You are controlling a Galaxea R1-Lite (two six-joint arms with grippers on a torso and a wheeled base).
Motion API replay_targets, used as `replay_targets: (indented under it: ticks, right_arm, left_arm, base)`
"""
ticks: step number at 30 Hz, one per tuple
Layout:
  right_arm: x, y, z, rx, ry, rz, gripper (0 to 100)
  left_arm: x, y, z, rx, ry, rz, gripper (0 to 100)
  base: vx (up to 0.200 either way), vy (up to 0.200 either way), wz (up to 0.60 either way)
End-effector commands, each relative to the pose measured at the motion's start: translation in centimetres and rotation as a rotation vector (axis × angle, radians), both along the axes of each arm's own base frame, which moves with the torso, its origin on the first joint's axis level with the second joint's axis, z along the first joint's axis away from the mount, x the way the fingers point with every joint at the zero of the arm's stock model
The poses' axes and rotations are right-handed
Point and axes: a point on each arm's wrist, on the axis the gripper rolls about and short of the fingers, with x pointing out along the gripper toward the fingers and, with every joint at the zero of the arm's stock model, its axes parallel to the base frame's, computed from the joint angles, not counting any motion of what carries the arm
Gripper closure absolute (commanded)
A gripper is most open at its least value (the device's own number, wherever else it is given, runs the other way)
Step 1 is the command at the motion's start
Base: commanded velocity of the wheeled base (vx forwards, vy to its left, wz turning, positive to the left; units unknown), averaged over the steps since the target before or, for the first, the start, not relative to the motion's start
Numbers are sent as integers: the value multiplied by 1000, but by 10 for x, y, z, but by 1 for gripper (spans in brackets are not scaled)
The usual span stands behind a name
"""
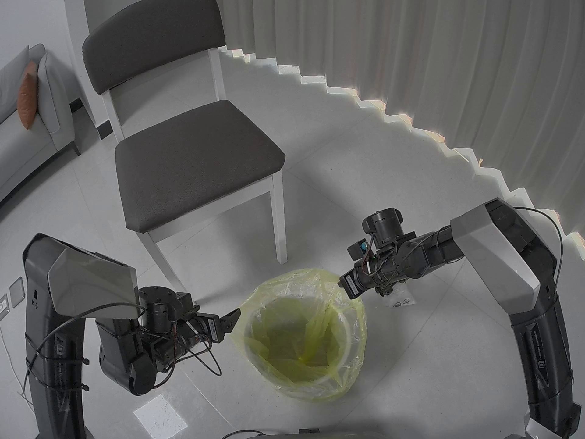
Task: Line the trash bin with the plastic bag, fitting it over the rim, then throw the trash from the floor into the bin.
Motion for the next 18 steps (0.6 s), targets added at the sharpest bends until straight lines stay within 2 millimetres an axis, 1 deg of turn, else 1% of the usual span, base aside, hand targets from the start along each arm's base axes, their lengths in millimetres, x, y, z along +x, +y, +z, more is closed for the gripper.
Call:
replay_targets:
  ticks: [1,3,4,7,10,13,14,17,18]
  right_arm:
    - [3,-3,-5,2,4,-10,100]
    - [4,-2,-11,-1,13,-10,100]
    - [3,1,-20,-6,26,-5,100]
    - [0,9,-34,-15,47,12,100]
    - [-1,14,-34,-13,41,20,100]
    - [0,14,-30,-13,38,23,100]
    - [0,14,-28,-13,35,21,0]
    - [-1,13,-25,-17,33,15,0]
    - [-2,11,-16,-15,23,8,0]
  left_arm:
    - [4,-1,-7,0,4,4,0]
    - [7,-3,-7,2,-5,13,0]
    - [8,-3,-7,6,-11,26,0]
    - [7,-2,-7,9,-7,29,0]
    - [6,0,-8,10,-2,32,0]
    - [9,1,-8,9,-7,38,0]
    - [9,1,-8,9,-7,37,0]
    - [12,2,-9,8,-6,41,0]
    - [14,2,-11,8,-6,42,0]
  base:
    - [0,0,0]
    - [0,0,0]
    - [0,0,0]
    - [0,0,0]
    - [0,0,0]
    - [0,0,0]
    - [0,0,0]
    - [0,0,0]
    - [0,0,0]
